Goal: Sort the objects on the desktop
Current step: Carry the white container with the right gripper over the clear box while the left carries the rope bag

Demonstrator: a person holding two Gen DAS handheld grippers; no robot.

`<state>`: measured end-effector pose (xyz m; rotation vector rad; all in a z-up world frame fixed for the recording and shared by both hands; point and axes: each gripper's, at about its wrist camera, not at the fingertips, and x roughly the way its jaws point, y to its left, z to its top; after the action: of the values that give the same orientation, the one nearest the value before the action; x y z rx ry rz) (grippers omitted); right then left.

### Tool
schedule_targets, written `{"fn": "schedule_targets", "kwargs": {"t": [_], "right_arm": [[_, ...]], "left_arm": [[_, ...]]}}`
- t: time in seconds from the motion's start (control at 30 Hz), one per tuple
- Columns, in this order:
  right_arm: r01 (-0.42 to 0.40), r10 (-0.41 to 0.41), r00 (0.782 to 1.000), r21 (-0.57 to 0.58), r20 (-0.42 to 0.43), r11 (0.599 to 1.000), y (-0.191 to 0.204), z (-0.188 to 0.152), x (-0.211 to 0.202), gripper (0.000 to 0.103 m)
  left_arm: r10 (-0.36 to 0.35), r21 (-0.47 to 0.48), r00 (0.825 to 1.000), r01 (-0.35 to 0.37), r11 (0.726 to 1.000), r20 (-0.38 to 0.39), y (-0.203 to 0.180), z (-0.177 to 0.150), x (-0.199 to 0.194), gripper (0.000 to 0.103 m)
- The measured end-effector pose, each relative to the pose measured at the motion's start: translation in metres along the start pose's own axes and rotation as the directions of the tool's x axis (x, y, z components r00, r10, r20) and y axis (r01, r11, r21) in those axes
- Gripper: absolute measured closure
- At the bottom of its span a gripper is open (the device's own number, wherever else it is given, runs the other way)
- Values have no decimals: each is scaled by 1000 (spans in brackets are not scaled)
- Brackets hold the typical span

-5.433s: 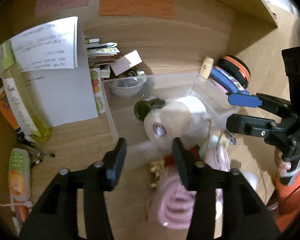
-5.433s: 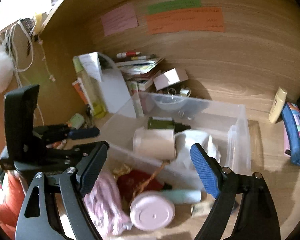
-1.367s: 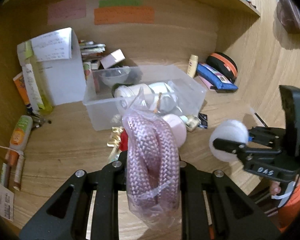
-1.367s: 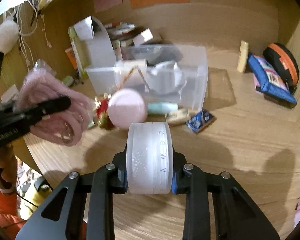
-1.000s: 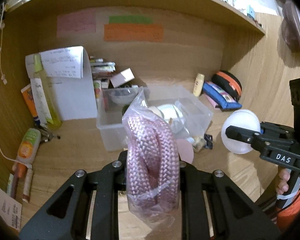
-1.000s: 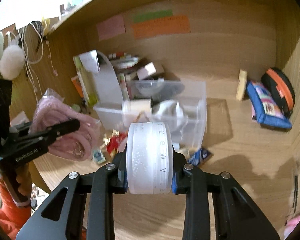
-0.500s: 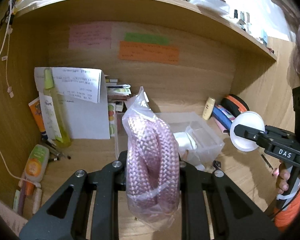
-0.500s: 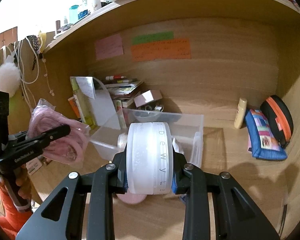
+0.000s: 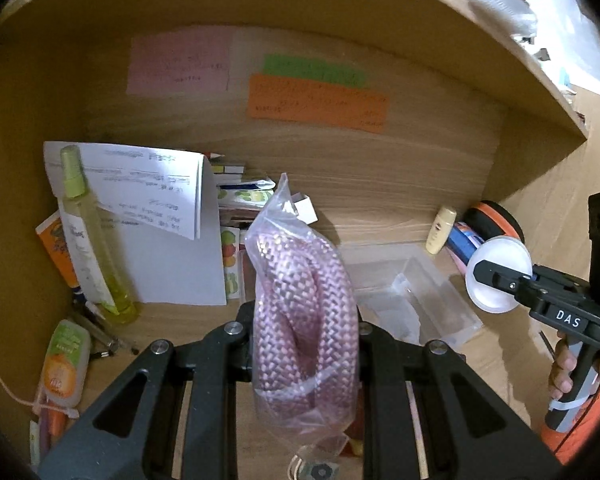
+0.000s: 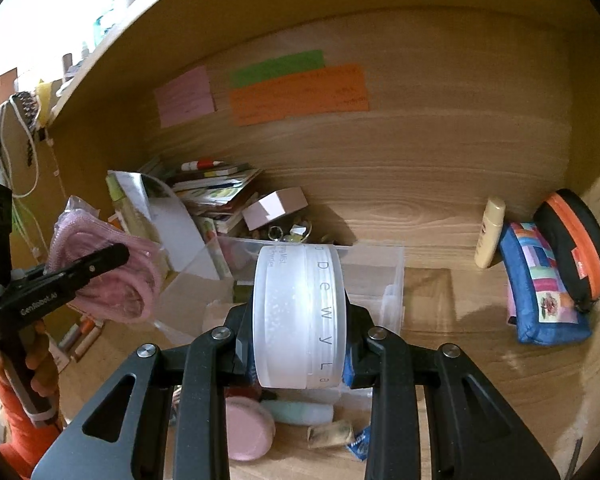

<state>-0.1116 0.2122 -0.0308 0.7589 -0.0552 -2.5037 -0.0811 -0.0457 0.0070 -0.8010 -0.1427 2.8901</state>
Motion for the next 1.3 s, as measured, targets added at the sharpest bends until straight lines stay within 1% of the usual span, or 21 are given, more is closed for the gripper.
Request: {"fn": "schedule_targets", "kwargs": {"t": [0.1, 0.27, 0.47, 0.57, 0.67, 0.73, 0.83, 1.0, 1.1, 1.17, 1.2, 1.3], "right_arm": [[8, -8, 1000, 2, -9, 1000, -3, 4, 9, 76], [17, -17, 999, 11, -27, 1000, -9, 14, 25, 77], [56, -57, 997, -25, -46, 998, -12, 29, 39, 76], [59, -59, 997, -8, -55, 998, -17, 34, 47, 76], [67, -67, 994, 0, -84, 998, -19, 30, 63, 76], [61, -60, 991, 7, -118, 998, -21, 25, 76, 76], [72, -70, 984, 8, -165, 997, -25, 15, 95, 76], [126, -130, 968, -35, -215, 991, -25, 1, 115, 76], [148, -158, 963, -64, -218, 987, -21, -3, 119, 76], [181, -190, 962, -64, -196, 981, -21, -5, 118, 76], [191, -202, 959, -76, -200, 979, -21, -7, 120, 76], [187, -197, 959, -69, -205, 980, -21, -8, 124, 76]], "left_arm": [[17, 5, 1000, -17, 1000, -18, 1, 3, 14, 84], [21, -6, 998, -21, 1000, -58, 6, 6, 37, 84], [35, 11, 994, -34, 999, -103, 9, 11, 62, 84], [42, 11, 992, -41, 999, -122, 11, 10, 73, 84], [40, 9, 989, -39, 999, -146, 13, 6, 83, 84], [41, 13, 986, -40, 999, -160, 12, 2, 89, 84], [36, 25, 983, -32, 999, -180, 10, -3, 98, 84], [41, 50, 977, -31, 998, -208, 5, -12, 108, 84], [37, 62, 973, -23, 998, -227, 2, -17, 116, 84], [39, 68, 969, -23, 997, -242, 2, -19, 120, 84], [45, 74, 970, -28, 997, -240, 2, -20, 121, 84], [43, 77, 972, -26, 997, -232, 0, -22, 119, 84]]}}
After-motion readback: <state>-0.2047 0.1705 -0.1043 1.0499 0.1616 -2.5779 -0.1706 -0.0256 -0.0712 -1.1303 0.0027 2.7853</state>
